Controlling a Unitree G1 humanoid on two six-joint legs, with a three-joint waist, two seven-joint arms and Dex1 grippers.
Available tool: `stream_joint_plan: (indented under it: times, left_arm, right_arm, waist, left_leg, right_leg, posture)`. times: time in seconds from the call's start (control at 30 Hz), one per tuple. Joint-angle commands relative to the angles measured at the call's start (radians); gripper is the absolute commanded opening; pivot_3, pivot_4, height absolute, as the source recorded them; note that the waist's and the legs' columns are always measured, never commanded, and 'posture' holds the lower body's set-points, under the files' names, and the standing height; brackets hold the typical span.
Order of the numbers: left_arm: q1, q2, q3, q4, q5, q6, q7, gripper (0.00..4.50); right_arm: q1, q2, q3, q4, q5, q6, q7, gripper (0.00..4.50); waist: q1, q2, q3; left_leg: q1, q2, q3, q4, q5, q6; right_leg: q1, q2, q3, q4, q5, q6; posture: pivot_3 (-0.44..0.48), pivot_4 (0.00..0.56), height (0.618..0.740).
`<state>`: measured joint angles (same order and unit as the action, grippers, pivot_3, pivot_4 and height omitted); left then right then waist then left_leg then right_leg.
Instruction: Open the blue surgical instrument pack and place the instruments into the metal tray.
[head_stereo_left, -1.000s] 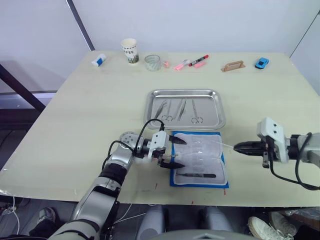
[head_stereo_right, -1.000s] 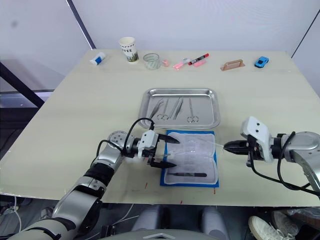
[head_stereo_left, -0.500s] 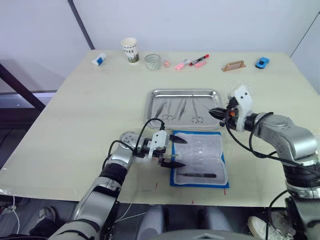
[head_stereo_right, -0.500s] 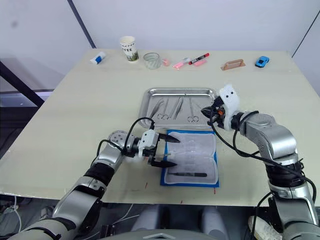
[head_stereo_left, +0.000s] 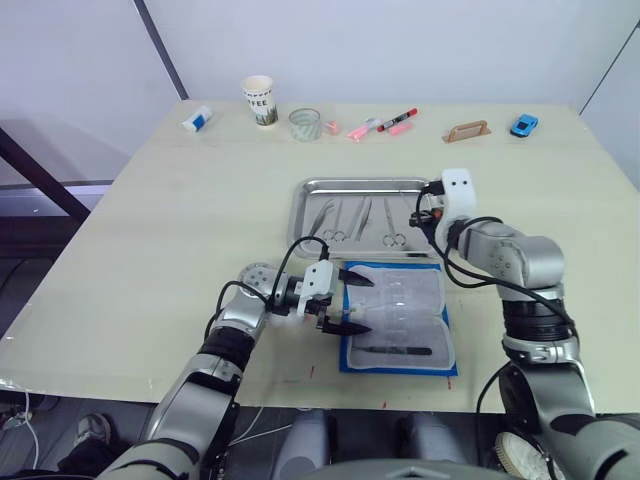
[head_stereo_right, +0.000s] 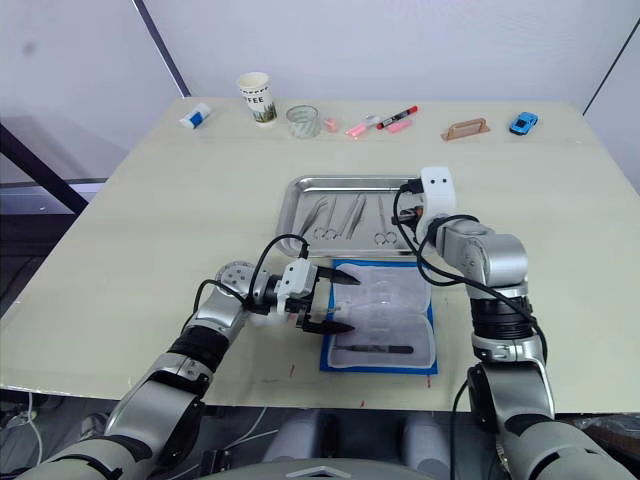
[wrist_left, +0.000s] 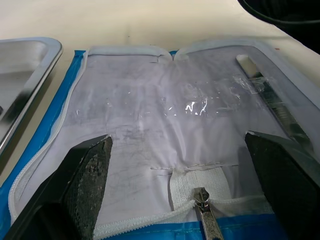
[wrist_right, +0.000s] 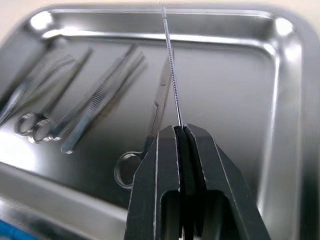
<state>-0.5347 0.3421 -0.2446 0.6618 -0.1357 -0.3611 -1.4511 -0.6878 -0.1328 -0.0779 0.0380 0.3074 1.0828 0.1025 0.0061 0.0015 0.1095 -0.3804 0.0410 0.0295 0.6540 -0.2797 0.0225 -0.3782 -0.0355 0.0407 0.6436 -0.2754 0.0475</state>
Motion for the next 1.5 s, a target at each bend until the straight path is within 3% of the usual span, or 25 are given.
stream_joint_plan:
  times: [0.03,0.63,1.5]
  left_arm:
    - [0.046,-0.008,-0.036,0.073,0.05,0.016,0.027,4.5]
    - [0.063,-0.008,-0.043,0.042,0.046,0.032,0.033,4.5]
    - [0.08,0.002,-0.045,-0.023,0.037,0.081,0.038,4.5]
  right_arm:
    - [-0.035,0.063,-0.044,0.033,-0.025,-0.053,-0.081,0.21]
    - [-0.052,0.159,-0.067,0.133,-0.055,-0.139,-0.158,0.21]
    - [-0.044,0.159,-0.059,0.173,-0.053,-0.161,-0.137,0.21]
  waist:
    - [-0.001,0.0,0.0]
    - [-0.018,0.001,0.0]
    - [-0.023,0.001,0.0]
  left_leg:
    - [0.0,0.0,0.0,0.0,0.0,0.0]
    - [0.0,0.0,-0.001,0.0,0.0,0.0]
    - [-0.001,0.0,-0.001,-0.002,0.0,0.0]
  right_leg:
    - [0.0,0.0,0.0,0.0,0.0,0.0]
    - [0.0,0.0,0.0,0.0,0.0,0.0]
    - [0.0,-0.001,0.0,-0.001,0.0,0.0]
  posture:
    - [0.0,0.15,0.74]
    - [0.0,0.15,0.74]
    - [0.0,0.15,0.74]
